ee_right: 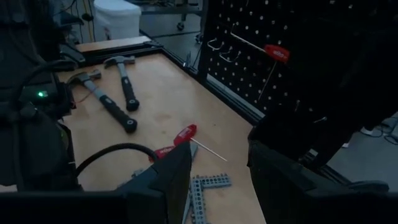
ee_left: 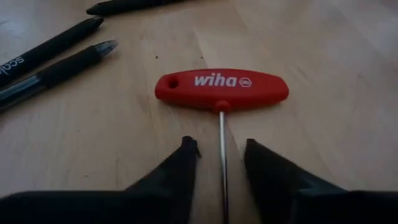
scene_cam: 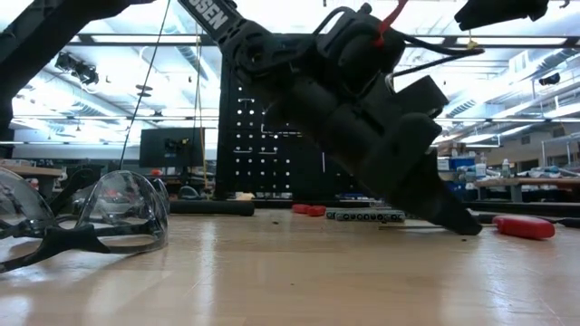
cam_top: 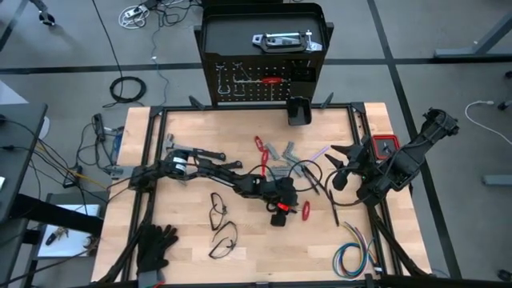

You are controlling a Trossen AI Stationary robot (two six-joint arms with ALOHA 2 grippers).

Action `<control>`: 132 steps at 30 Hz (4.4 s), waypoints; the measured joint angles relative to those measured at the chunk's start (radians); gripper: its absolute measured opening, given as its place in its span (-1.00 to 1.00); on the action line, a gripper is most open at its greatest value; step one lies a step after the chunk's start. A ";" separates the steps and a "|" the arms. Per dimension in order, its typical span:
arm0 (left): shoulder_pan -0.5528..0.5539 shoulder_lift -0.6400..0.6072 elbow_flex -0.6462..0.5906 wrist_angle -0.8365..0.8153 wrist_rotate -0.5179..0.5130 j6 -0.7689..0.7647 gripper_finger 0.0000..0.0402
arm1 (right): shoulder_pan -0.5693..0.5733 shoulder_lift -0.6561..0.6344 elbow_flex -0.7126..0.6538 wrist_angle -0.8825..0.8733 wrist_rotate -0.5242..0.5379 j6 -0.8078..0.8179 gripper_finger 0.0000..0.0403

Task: Hang tools onto peg board
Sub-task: Hang the middle right T-shaped metric hex key on the pegboard, then hang the bottom T-shaped metric hex key on the pegboard

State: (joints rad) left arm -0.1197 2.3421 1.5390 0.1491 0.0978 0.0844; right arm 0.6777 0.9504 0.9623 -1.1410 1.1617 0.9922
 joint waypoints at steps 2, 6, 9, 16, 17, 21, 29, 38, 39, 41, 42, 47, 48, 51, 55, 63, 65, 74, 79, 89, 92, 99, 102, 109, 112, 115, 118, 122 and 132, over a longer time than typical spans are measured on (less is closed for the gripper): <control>0.000 0.000 0.012 -0.038 0.001 0.016 -0.71 | 0.000 0.000 0.000 0.000 0.001 -0.001 -0.16; -0.002 -0.001 0.041 -0.139 -0.009 0.026 -0.97 | 0.000 0.000 0.000 0.000 0.008 -0.001 -0.16; -0.001 -0.001 0.072 -0.222 -0.035 0.041 -0.99 | 0.000 0.000 0.000 0.000 0.008 -0.001 -0.16; 0.005 -0.039 0.105 -0.241 -0.101 0.048 -1.00 | 0.001 0.000 0.000 0.000 0.008 -0.001 -0.16; 0.010 -0.054 0.106 -0.232 -0.126 0.057 -1.00 | 0.001 0.000 0.000 0.001 0.008 -0.001 -0.16; 0.038 -0.115 0.085 -0.181 -0.214 0.063 -1.00 | 0.004 0.000 0.000 -0.005 0.010 -0.001 -0.16; 0.092 -0.179 -0.058 0.011 -0.342 0.016 -1.00 | 0.015 0.000 0.000 -0.012 0.017 0.007 -0.16; 0.233 -0.289 -0.403 0.560 -0.403 -0.285 -1.00 | 0.056 0.000 -0.001 -0.029 0.058 0.033 -0.16; 0.243 -0.295 -0.433 0.619 -0.433 -0.303 -1.00 | 0.056 0.000 -0.001 -0.027 0.069 0.033 -0.16; 0.256 -0.293 -0.463 0.690 -0.522 -0.305 -1.00 | 0.056 0.000 -0.001 -0.028 0.078 0.033 -0.16; 0.258 -0.291 -0.466 0.706 -0.573 -0.300 -1.00 | 0.056 0.000 -0.001 -0.029 0.084 0.033 -0.16; 0.257 -0.293 -0.419 0.736 -0.885 -0.294 -1.00 | 0.056 0.001 -0.001 -0.029 0.105 0.033 -0.16; 0.258 -0.293 -0.410 0.741 -0.936 -0.286 -1.00 | 0.056 0.001 -0.001 -0.029 0.107 0.033 -0.16; 0.261 -0.293 -0.384 0.806 -1.024 -0.172 -1.00 | 0.056 0.006 -0.001 -0.029 0.118 0.028 -0.16; 0.278 -0.293 -0.372 0.911 -1.087 -0.053 -1.00 | 0.056 0.007 -0.001 -0.030 0.127 0.026 -0.16; 0.371 -0.293 -0.372 0.919 -1.068 -0.132 -1.00 | 0.056 0.007 -0.001 -0.033 0.136 0.015 -0.16; 0.389 -0.293 -0.372 0.920 -1.050 -0.153 -1.00 | 0.056 0.007 -0.001 -0.033 0.144 0.014 -0.16; 0.432 -0.293 -0.372 0.902 -1.021 -0.167 -1.00 | 0.056 0.007 -0.001 -0.032 0.157 0.015 -0.16; 0.468 -0.293 -0.333 0.772 -1.008 -0.186 -1.00 | 0.056 0.007 -0.001 -0.032 0.163 0.018 -0.16; 0.524 -0.293 -0.287 0.657 -0.975 -0.241 -1.00 | 0.056 0.007 -0.001 -0.031 0.162 0.018 -0.16; 0.533 -0.293 -0.286 0.600 -0.960 -0.277 -1.00 | 0.056 0.007 -0.001 -0.031 0.162 0.018 -0.16; 0.557 -0.291 -0.286 0.531 -0.900 -0.325 -0.98 | 0.056 0.007 -0.001 -0.031 0.162 0.023 -0.16; 0.557 -0.291 -0.286 0.536 -0.893 -0.324 -0.91 | 0.056 0.007 -0.001 -0.031 0.162 0.023 -0.16; 0.555 -0.291 -0.286 0.517 -0.891 -0.322 -0.59 | 0.056 0.007 -0.001 -0.031 0.161 0.023 -0.16; 0.549 -0.291 -0.286 0.495 -0.888 -0.303 -0.43 | 0.056 0.007 -0.001 -0.031 0.156 0.023 -0.16; 0.538 -0.292 -0.286 0.466 -0.881 -0.268 -0.27 | 0.056 0.007 -0.001 -0.031 0.155 0.024 -0.16; 0.527 -0.304 -0.287 0.382 -0.843 -0.274 -0.12 | 0.056 0.007 -0.001 -0.032 0.154 0.023 -0.16; 0.503 -0.337 -0.287 0.241 -0.797 -0.297 0.00 | 0.056 0.007 -0.001 -0.032 0.151 0.023 -0.16; 0.412 -0.445 -0.286 -0.006 -0.292 -0.122 0.01 | 0.056 0.007 -0.001 -0.031 0.136 0.025 -0.16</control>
State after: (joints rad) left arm 0.2927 1.8972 1.2530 0.1428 -0.1945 -0.0378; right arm 0.7338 0.9577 0.9611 -1.1725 1.2980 1.0176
